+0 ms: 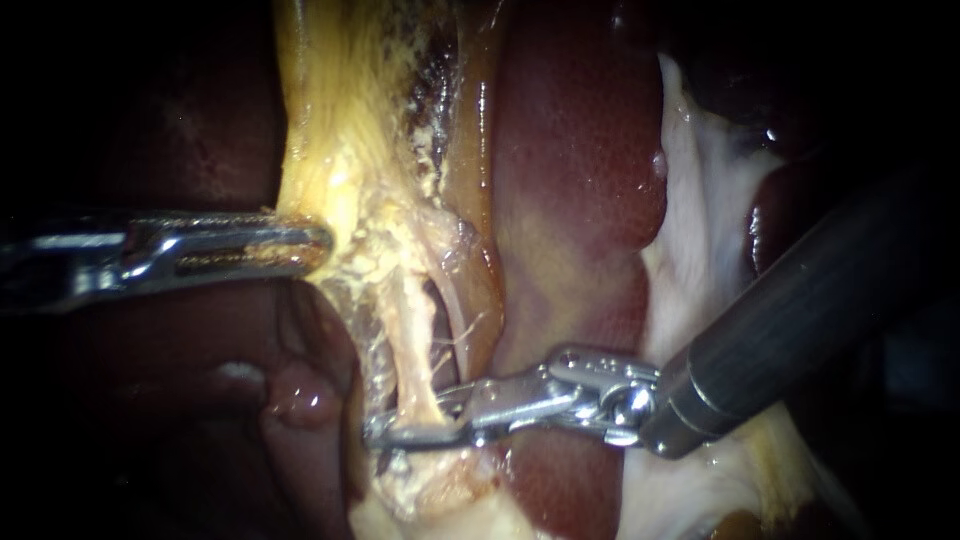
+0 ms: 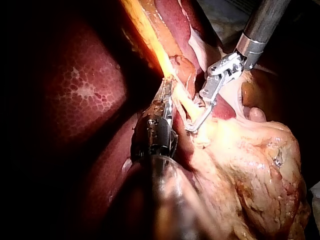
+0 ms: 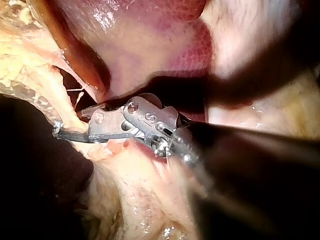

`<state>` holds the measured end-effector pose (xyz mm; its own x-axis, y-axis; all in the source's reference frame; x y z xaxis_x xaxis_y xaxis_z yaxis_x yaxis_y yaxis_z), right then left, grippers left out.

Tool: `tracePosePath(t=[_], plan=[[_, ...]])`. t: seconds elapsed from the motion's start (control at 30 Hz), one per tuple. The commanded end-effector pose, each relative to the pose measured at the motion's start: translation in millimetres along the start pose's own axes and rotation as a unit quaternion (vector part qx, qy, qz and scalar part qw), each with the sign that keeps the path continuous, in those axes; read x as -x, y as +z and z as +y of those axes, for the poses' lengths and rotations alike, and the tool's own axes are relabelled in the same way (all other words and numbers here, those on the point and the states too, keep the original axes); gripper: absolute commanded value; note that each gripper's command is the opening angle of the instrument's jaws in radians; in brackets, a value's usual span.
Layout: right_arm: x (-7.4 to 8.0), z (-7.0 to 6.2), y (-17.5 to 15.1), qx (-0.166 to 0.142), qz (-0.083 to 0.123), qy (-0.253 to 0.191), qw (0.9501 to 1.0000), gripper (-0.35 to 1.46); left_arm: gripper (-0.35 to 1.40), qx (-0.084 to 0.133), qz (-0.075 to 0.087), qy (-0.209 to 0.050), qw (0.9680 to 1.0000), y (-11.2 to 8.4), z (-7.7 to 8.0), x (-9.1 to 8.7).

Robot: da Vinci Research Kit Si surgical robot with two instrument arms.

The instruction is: Going back first clip left tube

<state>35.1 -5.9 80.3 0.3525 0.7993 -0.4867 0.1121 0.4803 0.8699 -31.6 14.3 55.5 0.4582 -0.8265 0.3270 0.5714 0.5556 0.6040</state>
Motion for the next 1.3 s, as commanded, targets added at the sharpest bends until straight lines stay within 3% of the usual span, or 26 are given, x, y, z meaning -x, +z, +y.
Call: tracePosePath(t=[0.03,0.17,0.3,0.43,0.57,0.73,0.93,1.07,1.2,1.3], plan=[[0.0,0.0,0.0,0.0,0.0,0.0,1.0,-0.35,-0.28,0.0,0.0,0.0,1.0,0.0,0.0,0.0],[-0.1,0.0,-0.1,0.0,0.0,0.003,1.0,-0.29,-0.28,0.0,0.0,0.0,1.0,0.0,0.0,0.0],[-0.4,0.0,-0.3,-0.004,0.007,0.005,1.0,0.31,-0.28,0.0,0.0,0.0,1.0,0.0,0.0,0.0],[-0.8,0.1,-0.5,0.015,0.02,-0.015,0.9996,0.54,-0.28,0.0,0.0,0.0,1.0,0.0,0.0,-0.1],[-1.0,0.3,-1.2,0.023,0.022,-0.063,0.9975,0.58,-0.28,0.0,0.0,0.0,1.0,0.0,0.0,-0.1],[-0.9,0.9,-3.1,0.041,0.026,-0.125,0.9909,0.6,-0.28,0.0,0.0,0.0,1.0,-0.1,0.1,-0.1],[-1.3,1.0,-6.1,0.05,0.028,-0.162,0.9852,0.6,-0.28,0.0,0.0,0.0,1.0,-0.1,0.1,-0.2],[-2.7,-0.3,-9.0,0.057,0.029,-0.195,0.9787,0.6,-0.28,0.0,0.0,0.001,1.0,-0.1,0.2,-0.2],[-5.5,-2.4,-12.5,0.067,0.035,-0.241,0.9677,0.6,-0.28,0.0,0.0,0.001,1.0,0.2,0.5,-0.4],[-7.1,-3.8,-14.9,0.075,0.041,-0.25,0.9644,0.6,-0.28,-0.001,0.0,0.002,1.0,0.4,0.7,-0.5]])
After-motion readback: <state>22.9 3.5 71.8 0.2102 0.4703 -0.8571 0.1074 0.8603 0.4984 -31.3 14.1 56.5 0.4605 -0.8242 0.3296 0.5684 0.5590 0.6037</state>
